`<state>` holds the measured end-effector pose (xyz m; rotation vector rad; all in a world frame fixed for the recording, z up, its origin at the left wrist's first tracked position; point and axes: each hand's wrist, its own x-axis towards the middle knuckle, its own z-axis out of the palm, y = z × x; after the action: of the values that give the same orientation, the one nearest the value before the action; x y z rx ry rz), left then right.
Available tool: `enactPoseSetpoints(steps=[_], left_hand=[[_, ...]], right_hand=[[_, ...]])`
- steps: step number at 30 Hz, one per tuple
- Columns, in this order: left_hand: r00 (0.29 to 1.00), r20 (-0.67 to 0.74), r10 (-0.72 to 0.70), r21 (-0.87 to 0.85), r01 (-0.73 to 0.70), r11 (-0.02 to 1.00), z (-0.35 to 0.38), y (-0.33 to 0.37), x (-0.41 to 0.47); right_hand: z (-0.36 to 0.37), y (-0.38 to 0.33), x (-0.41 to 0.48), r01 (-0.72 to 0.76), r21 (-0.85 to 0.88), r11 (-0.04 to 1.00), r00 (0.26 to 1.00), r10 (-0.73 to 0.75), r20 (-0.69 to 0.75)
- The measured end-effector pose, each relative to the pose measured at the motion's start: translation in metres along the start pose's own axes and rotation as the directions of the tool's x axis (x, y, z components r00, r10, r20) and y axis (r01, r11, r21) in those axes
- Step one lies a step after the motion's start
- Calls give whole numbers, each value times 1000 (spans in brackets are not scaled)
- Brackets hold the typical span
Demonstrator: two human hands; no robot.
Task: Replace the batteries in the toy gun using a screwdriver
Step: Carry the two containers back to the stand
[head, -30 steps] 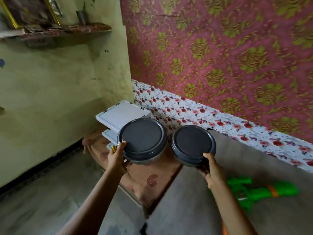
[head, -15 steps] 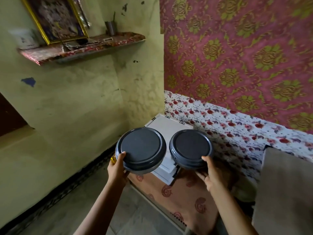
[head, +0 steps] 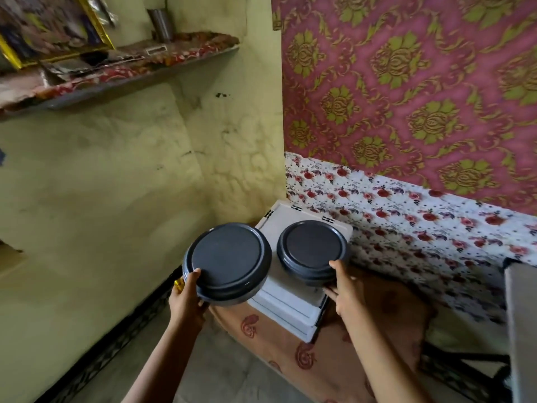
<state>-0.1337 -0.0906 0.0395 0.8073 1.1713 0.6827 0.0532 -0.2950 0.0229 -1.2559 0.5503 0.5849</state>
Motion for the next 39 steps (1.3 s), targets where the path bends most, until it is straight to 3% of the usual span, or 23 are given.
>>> enactPoseSetpoints(steps=[6, 10, 16, 22, 24, 27, 31, 34, 39], left_hand=[[1000, 5, -17, 26, 17, 1000, 20, 8, 41], [999, 9, -37, 35, 37, 999, 22, 11, 58], [995, 65, -72, 75, 67, 995, 20, 18, 78], [989, 135, -66, 110, 52, 993, 17, 23, 79], [980, 193, -53, 129, 29, 991, 12, 24, 74], [964, 256, -66, 174, 21, 985, 1, 24, 70], [935, 334, -116, 241, 34, 970, -20, 23, 65], [896, 419, -144, 270, 28, 962, -43, 23, 65], [832, 516, -204, 392, -17, 920, -94, 15, 73]], right_hand=[[47, 0, 44, -35, -137, 990, 996, 23, -89], [65, -5, 55, 18, -226, 974, 989, -51, -142], [66, 4, 60, 16, -190, 982, 976, -57, -210], [70, 8, 33, 133, -299, 945, 924, -227, -308], [73, 20, 20, 166, -270, 948, 926, -244, -287], [73, 44, -7, 254, -396, 882, 907, -359, -219], [78, 76, -62, 247, -218, 944, 968, -252, 4], [75, 113, -88, 266, -220, 939, 961, -240, 138], [71, 182, -128, 278, -107, 954, 960, -280, 2]])
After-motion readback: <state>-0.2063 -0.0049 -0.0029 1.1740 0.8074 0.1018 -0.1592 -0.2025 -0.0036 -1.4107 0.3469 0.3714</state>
